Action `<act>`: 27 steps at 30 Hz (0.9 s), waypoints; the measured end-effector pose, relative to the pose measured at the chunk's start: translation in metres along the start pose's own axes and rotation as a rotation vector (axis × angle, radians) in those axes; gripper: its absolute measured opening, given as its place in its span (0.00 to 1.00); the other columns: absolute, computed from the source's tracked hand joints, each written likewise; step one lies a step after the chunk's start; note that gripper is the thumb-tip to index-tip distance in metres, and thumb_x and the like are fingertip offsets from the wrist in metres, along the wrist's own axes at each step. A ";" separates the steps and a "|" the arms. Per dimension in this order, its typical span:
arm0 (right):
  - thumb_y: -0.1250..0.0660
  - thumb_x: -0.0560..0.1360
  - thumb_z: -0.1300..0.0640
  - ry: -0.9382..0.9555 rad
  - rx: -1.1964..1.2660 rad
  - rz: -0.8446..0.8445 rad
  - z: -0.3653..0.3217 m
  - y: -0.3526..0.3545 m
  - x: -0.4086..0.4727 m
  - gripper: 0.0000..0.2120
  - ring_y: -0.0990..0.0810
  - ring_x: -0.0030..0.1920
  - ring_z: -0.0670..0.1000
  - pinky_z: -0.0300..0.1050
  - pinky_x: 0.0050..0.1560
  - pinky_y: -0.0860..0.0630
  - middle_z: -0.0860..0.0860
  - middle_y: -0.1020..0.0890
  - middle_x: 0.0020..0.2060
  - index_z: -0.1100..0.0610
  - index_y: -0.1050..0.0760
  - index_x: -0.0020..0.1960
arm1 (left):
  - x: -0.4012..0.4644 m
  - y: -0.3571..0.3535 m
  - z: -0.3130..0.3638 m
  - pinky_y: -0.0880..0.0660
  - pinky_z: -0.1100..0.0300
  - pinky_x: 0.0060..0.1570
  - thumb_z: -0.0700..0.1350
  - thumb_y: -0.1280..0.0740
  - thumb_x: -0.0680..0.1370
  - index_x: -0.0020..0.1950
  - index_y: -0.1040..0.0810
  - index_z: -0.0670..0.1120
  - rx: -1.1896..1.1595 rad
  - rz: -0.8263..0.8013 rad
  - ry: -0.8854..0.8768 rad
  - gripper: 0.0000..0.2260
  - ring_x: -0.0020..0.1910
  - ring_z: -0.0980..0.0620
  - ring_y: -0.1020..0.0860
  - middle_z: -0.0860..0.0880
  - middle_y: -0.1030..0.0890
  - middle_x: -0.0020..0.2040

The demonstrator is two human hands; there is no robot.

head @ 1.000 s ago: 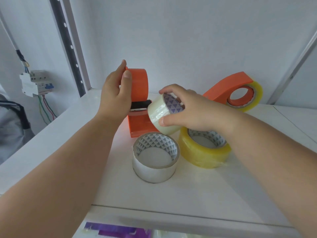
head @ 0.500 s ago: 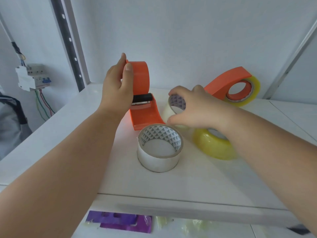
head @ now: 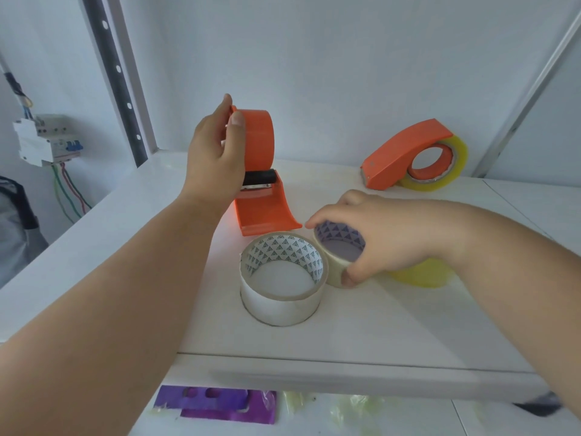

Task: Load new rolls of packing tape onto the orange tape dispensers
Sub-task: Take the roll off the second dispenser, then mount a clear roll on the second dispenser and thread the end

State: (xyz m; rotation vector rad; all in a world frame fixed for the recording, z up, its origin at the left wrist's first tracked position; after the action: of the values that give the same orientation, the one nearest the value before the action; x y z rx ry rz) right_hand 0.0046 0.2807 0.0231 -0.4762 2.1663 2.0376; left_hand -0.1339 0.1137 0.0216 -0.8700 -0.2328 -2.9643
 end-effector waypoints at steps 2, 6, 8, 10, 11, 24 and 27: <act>0.25 0.63 0.42 0.010 -0.007 -0.047 0.001 -0.002 -0.006 0.41 0.33 0.59 0.46 0.42 0.54 0.30 0.43 0.37 0.63 0.30 0.45 0.68 | 0.000 0.000 -0.001 0.29 0.48 0.63 0.62 0.47 0.76 0.75 0.38 0.49 -0.001 0.001 0.008 0.30 0.67 0.52 0.30 0.58 0.32 0.64; 0.29 0.57 0.30 0.044 0.032 -0.085 -0.008 -0.006 -0.015 0.48 0.44 0.71 0.47 0.52 0.69 0.36 0.40 0.42 0.70 0.27 0.54 0.68 | -0.001 0.001 0.001 0.29 0.49 0.63 0.62 0.47 0.76 0.75 0.38 0.49 -0.015 0.004 0.013 0.30 0.67 0.52 0.30 0.58 0.32 0.64; 0.33 0.59 0.27 0.082 0.049 -0.061 -0.019 -0.010 -0.014 0.48 0.52 0.75 0.48 0.56 0.72 0.41 0.40 0.49 0.74 0.28 0.57 0.70 | -0.002 0.001 0.004 0.30 0.51 0.65 0.59 0.47 0.77 0.75 0.38 0.48 -0.014 0.010 0.014 0.28 0.68 0.55 0.31 0.58 0.33 0.64; 0.36 0.63 0.27 0.098 0.075 -0.016 -0.030 -0.014 -0.009 0.45 0.56 0.76 0.48 0.56 0.73 0.45 0.41 0.52 0.76 0.31 0.57 0.72 | -0.004 0.001 0.005 0.30 0.51 0.66 0.58 0.48 0.78 0.75 0.38 0.49 -0.015 0.006 0.015 0.27 0.68 0.55 0.32 0.57 0.33 0.66; 0.38 0.64 0.27 0.097 0.078 0.014 -0.033 -0.016 -0.007 0.43 0.56 0.76 0.49 0.56 0.73 0.45 0.42 0.52 0.76 0.31 0.56 0.72 | -0.004 0.001 0.006 0.30 0.51 0.66 0.59 0.48 0.78 0.75 0.38 0.49 -0.009 0.004 0.015 0.27 0.68 0.55 0.32 0.56 0.33 0.67; 0.37 0.71 0.36 -0.373 -0.007 0.204 0.071 0.044 -0.010 0.36 0.33 0.70 0.55 0.50 0.67 0.34 0.50 0.34 0.72 0.45 0.43 0.75 | -0.004 0.003 0.008 0.31 0.51 0.67 0.58 0.50 0.80 0.74 0.38 0.51 0.032 -0.004 0.049 0.24 0.69 0.54 0.33 0.52 0.33 0.72; 0.32 0.72 0.43 -0.506 -0.135 -0.004 0.104 0.033 -0.011 0.37 0.33 0.70 0.56 0.48 0.66 0.32 0.51 0.35 0.73 0.46 0.45 0.75 | -0.005 0.002 0.009 0.31 0.51 0.66 0.58 0.51 0.80 0.74 0.38 0.53 0.042 -0.012 0.059 0.23 0.68 0.53 0.32 0.52 0.32 0.71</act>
State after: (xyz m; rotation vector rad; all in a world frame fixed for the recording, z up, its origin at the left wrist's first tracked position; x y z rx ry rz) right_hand -0.0077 0.3859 0.0492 0.0290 1.7354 2.0308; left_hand -0.1248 0.1130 0.0270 -0.7785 -0.2978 -2.9790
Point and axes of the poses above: each hand's wrist, its own x-axis towards the middle knuckle, its own y-axis out of the back of the hand, z = x × y, the point moved 6 cm from there along x, towards the middle knuckle
